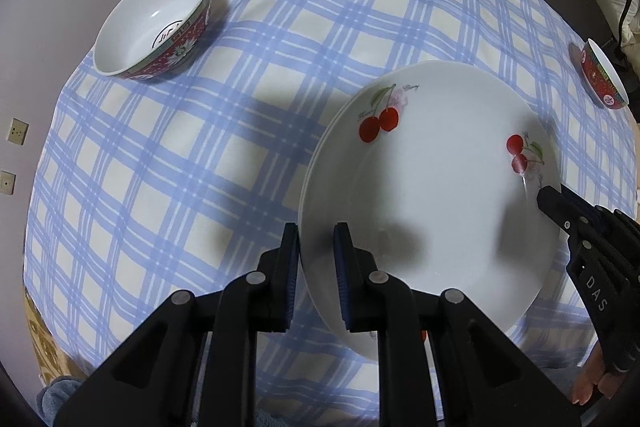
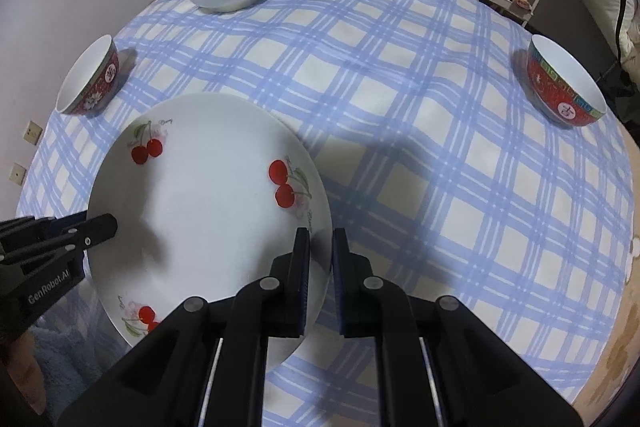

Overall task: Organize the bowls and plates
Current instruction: 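Lift and carry the held cherry plates with both tools, then lower both cherry plates onto the cloth and open both tools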

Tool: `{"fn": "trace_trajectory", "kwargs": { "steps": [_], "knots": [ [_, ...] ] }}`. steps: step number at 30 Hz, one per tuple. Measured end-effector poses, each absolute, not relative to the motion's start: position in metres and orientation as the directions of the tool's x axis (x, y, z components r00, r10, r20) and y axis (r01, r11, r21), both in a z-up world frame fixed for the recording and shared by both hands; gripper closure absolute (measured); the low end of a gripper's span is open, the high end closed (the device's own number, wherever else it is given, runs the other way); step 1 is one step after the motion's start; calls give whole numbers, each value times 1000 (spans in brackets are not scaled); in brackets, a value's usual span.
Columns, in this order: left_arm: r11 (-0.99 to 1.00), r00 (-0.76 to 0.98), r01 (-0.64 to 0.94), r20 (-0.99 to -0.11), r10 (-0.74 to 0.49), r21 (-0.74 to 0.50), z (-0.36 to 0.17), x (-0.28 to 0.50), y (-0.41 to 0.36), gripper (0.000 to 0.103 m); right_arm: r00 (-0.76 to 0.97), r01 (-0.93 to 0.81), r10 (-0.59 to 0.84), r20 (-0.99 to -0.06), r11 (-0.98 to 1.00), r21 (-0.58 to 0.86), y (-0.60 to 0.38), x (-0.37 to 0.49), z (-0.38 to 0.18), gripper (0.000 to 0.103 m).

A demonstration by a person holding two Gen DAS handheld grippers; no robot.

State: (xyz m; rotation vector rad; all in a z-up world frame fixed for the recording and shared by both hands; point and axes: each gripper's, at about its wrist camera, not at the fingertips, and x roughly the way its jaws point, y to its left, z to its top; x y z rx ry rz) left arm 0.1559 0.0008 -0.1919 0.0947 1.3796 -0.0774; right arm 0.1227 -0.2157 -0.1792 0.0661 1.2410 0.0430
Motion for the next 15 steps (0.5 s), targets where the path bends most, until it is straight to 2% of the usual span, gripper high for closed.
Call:
{"fn": "trace_trajectory", "kwargs": {
  "steps": [15],
  "knots": [
    [994, 218, 102, -976, 26, 50, -183, 144, -3, 85, 321, 13, 82, -944, 996, 91, -217, 123, -179, 90]
  ]
}}
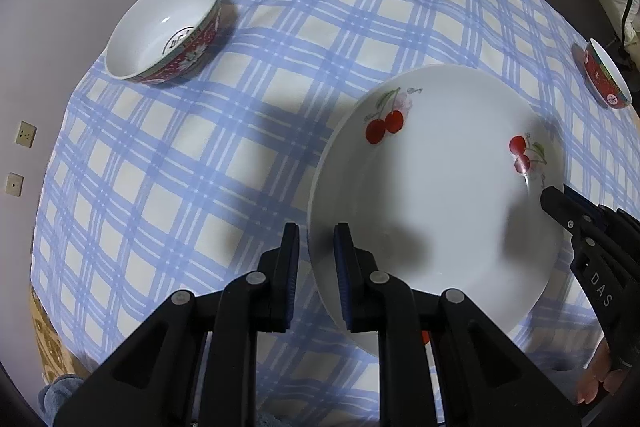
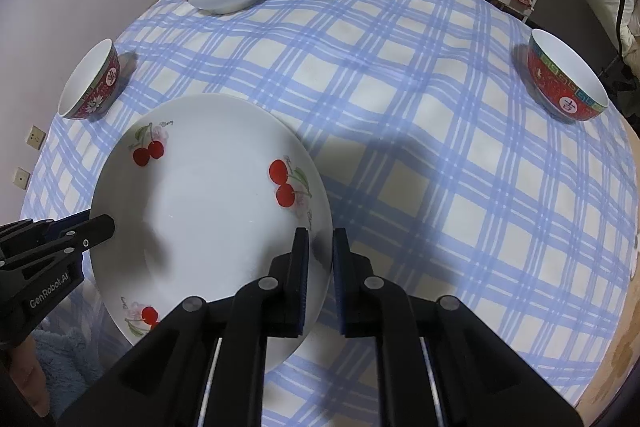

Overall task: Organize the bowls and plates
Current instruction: 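Lower both cherry plates onto the cloth and open both tools, then close the left tool on a white bowl rim while the right tool grips another white bowl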

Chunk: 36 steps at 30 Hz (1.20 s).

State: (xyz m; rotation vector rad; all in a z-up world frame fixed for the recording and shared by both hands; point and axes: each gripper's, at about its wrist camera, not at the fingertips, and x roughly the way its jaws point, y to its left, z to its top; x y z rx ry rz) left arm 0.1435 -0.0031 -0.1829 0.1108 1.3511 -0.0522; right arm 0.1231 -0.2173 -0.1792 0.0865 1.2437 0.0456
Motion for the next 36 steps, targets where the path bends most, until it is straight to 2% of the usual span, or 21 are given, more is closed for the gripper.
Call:
{"fn": "trace_trajectory", "kwargs": {
  "steps": [4, 8, 13, 20, 21, 22, 25, 27, 31, 36],
  "knots": [
    [992, 278, 95, -959, 58, 88, -168, 141, -3, 85, 341, 20, 93, -935, 994, 107, -220, 123, -171, 90],
    [991, 361, 105, -932, 39, 82, -140, 137, -2, 85, 376, 24, 117, -919, 990, 135, -225, 126, -156, 88],
    [985, 436, 116, -898, 62, 125, -112, 143, -1, 83, 444, 26, 88, -892, 993, 111, -229, 133, -134, 53],
    [994, 437, 92, -900, 17, 63, -88, 171, 5, 75, 519, 32, 43, -854, 997, 69, -232, 152, -109, 29],
    [993, 439, 88, -898, 28, 74, -84, 174, 6, 75, 533, 27, 38, -845, 998, 62, -232, 155, -104, 22],
    [993, 442, 87, -896, 38, 85, -81, 176, 6, 73, 546, 23, 35, -837, 998, 57, -232, 158, -99, 16],
    [994, 462, 84, -886, 29, 77, -68, 184, 11, 58, 575, 19, 45, -817, 998, 68, -232, 168, -87, 6],
    [994, 479, 71, -877, 44, 88, -60, 191, 14, 54, 584, 13, 56, -810, 997, 78, -231, 176, -80, 3],
    [993, 507, 47, -859, 70, 109, -47, 208, 21, 36, 613, -8, 53, -788, 998, 61, -228, 201, -66, 0],
    [996, 554, 12, -830, 65, 85, -39, 238, 36, 25, 623, -26, 56, -781, 998, 51, -222, 234, -58, 0]
  ]
}}
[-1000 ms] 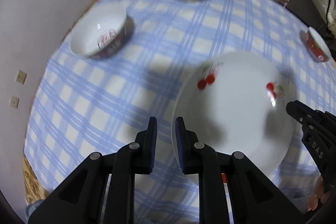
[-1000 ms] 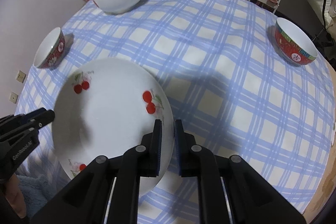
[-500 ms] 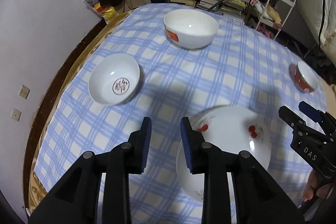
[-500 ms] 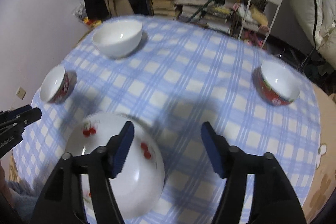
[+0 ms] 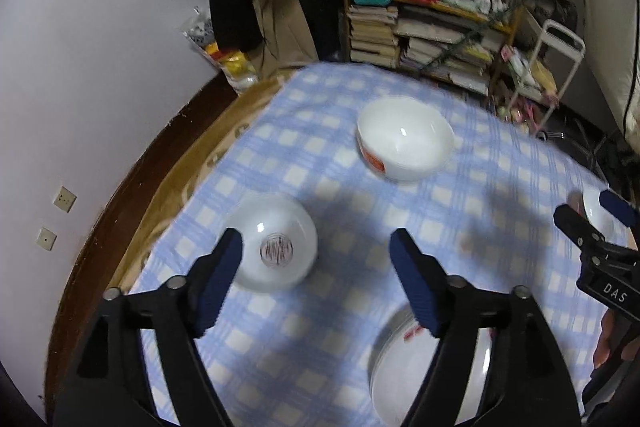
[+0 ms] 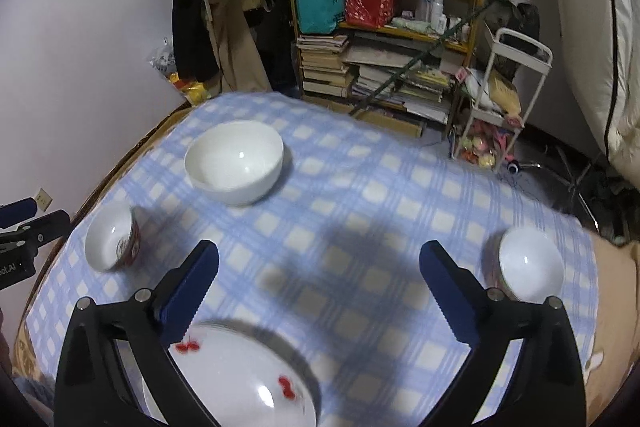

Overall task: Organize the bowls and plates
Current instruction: 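Close the left tool on a white bowl rim while the right tool grips another white bowl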

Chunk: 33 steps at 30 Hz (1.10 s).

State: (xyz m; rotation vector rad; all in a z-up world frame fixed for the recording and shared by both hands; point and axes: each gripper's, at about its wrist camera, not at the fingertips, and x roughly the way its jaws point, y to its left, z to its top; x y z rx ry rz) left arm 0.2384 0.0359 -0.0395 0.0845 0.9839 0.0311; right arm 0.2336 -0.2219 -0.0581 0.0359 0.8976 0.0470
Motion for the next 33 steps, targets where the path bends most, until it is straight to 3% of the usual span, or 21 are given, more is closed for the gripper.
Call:
{"fn": "trace_trajectory", "kwargs": {
  "steps": [5, 20, 31, 33],
  "knots": [
    [1000, 513, -12, -858, 24, 21, -57, 285, 51, 25, 620, -56, 78, -781, 997, 55, -209, 272, -57, 0],
    [994, 484, 66, -874, 41, 83, -109, 376, 29, 26, 565, -26, 95, -820, 995, 97, -201, 353, -100, 0],
    [991, 407, 83, -911, 65, 108, -152, 416, 7, 26, 459, -40, 144, -877, 989, 141, -200, 385, -144, 26],
    [991, 391, 85, -918, 63, 104, -158, 418, 7, 36, 442, -44, 149, -885, 989, 144, -198, 388, -151, 31]
  ]
}}
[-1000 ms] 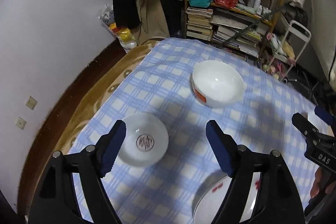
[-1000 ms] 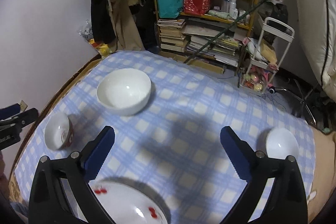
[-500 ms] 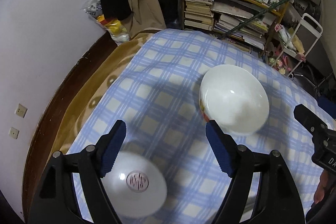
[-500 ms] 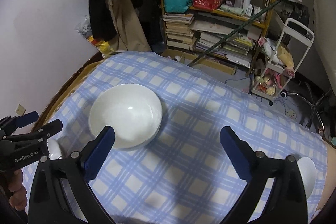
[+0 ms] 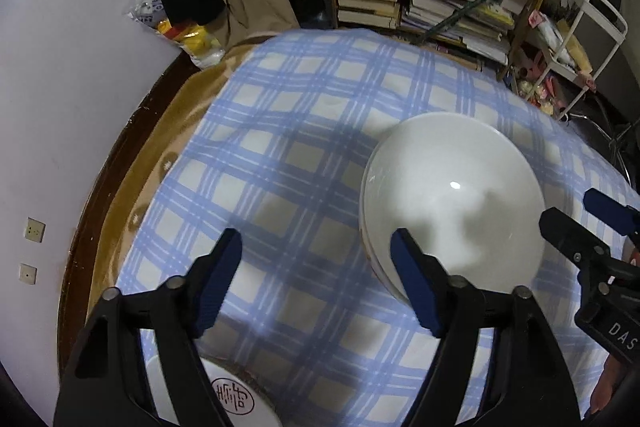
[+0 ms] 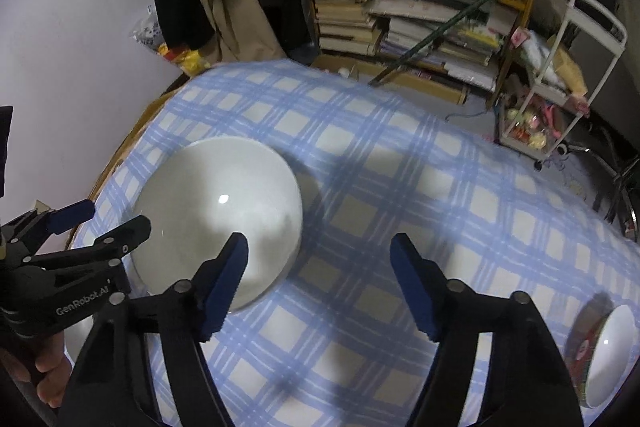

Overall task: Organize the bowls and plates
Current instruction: 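Close the left tool on a white bowl rim while the right tool grips another white bowl, then lift and carry the held white bowls with both tools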

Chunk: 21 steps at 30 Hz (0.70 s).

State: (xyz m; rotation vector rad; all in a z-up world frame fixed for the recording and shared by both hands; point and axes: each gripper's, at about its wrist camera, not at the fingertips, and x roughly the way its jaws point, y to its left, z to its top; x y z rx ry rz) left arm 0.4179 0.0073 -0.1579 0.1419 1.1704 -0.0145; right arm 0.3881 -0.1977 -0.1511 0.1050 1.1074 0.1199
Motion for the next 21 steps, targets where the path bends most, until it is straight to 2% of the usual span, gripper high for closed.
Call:
{"fn": "trace_trajectory", "kwargs": {
  "steps": [2, 3, 5, 6, 7, 8, 10, 11, 15, 21],
  "knots": [
    [996, 363, 73, -931, 18, 48, -163, 420, 11, 51, 419, -41, 157, -894, 987, 154, -197, 392, -159, 37],
    [998, 358, 63, -934, -1, 23, -164, 421, 12, 55, 407, -39, 167, -898, 985, 165, -196, 393, -163, 40],
    [998, 338, 41, -939, -55, -44, -167, 422, 15, 73, 375, -32, 182, -909, 982, 184, -195, 396, -172, 50],
    [995, 312, 44, -945, -100, -91, -169, 422, 14, 79, 362, -27, 197, -911, 979, 200, -194, 397, -175, 59],
    [992, 297, 56, -946, -128, -117, -171, 422, 11, 91, 352, -19, 213, -911, 975, 221, -194, 398, -178, 66],
    [993, 302, 69, -946, -116, -100, -170, 420, 7, 92, 348, -13, 229, -909, 971, 239, -194, 397, -180, 70],
    [994, 319, 101, -944, -79, -49, -169, 416, -2, 92, 344, 2, 260, -902, 961, 277, -195, 395, -184, 86],
    [993, 326, 106, -942, -75, -42, -168, 413, -4, 92, 339, 9, 267, -902, 958, 287, -194, 394, -186, 88],
    [994, 331, 103, -940, -77, -45, -165, 407, -5, 93, 347, 52, 257, -902, 955, 292, -194, 386, -186, 91],
    [994, 312, 89, -946, -84, -59, -159, 394, 4, 94, 346, 25, 251, -904, 961, 276, -187, 370, -173, 92]
  ]
}}
